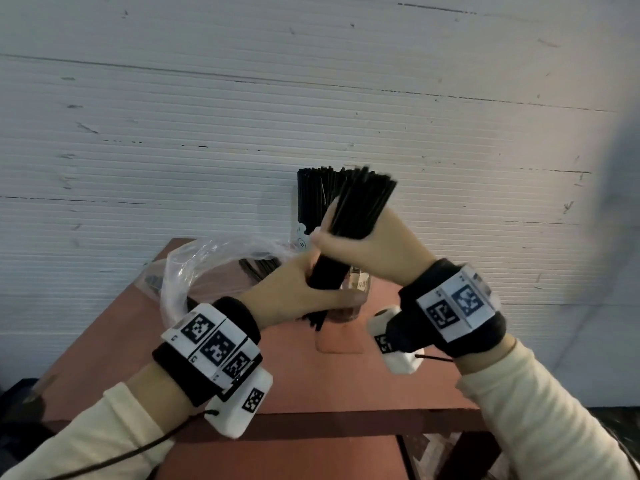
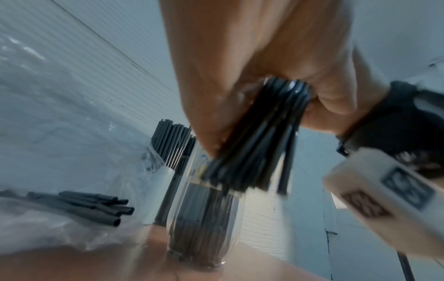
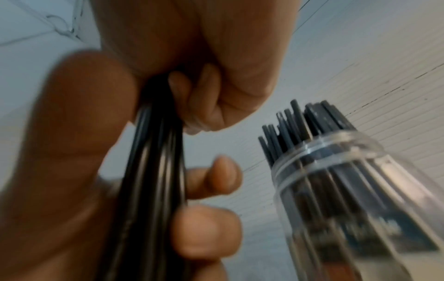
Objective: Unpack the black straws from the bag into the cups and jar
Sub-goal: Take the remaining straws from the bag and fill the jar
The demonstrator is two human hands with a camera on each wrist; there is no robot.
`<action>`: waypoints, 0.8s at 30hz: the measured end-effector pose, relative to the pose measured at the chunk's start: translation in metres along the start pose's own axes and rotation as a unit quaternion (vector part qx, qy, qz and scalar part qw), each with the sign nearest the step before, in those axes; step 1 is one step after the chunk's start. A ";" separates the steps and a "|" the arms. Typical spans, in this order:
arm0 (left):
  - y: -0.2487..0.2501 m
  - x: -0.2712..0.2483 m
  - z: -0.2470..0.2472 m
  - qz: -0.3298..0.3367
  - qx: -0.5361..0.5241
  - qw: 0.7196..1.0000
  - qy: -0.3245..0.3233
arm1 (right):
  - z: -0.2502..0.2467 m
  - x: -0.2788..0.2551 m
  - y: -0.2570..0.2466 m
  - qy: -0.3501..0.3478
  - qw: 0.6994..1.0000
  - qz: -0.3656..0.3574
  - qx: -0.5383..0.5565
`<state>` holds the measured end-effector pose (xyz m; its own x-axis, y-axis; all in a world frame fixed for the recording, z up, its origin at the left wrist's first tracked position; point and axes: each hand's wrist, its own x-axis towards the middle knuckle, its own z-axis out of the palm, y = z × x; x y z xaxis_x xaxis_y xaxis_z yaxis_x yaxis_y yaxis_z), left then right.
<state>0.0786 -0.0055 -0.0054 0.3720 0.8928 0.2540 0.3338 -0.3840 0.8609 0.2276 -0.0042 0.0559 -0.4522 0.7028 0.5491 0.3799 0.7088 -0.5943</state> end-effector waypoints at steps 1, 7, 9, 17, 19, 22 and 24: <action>0.001 0.002 0.001 0.007 -0.007 0.999 0.046 | -0.011 0.005 -0.002 0.029 1.000 -0.006 0.007; -0.014 0.042 0.005 0.019 -0.045 0.988 0.149 | -0.070 0.047 0.000 0.160 0.984 0.016 0.074; -0.013 0.060 0.001 0.017 -0.046 0.991 0.125 | -0.080 0.058 0.005 0.158 0.983 0.038 0.087; -0.020 0.092 -0.012 -0.010 -0.041 0.999 0.024 | -0.091 0.079 0.025 0.125 0.990 0.061 0.021; -0.022 0.093 -0.013 -0.011 -0.052 0.998 0.022 | -0.093 0.081 0.027 0.109 0.992 0.057 0.000; -0.023 0.093 -0.014 -0.003 -0.063 0.998 0.015 | -0.095 0.083 0.027 0.097 0.994 0.051 -0.023; -0.022 0.092 -0.015 -0.003 -0.060 0.998 0.014 | -0.096 0.082 0.027 0.093 0.994 0.049 -0.024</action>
<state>0.0927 0.0883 0.0060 0.3462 0.9018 0.2587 0.2285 -0.3485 0.9090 0.2778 0.0782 0.1415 -0.2549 0.7649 0.5915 0.4559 0.6345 -0.6241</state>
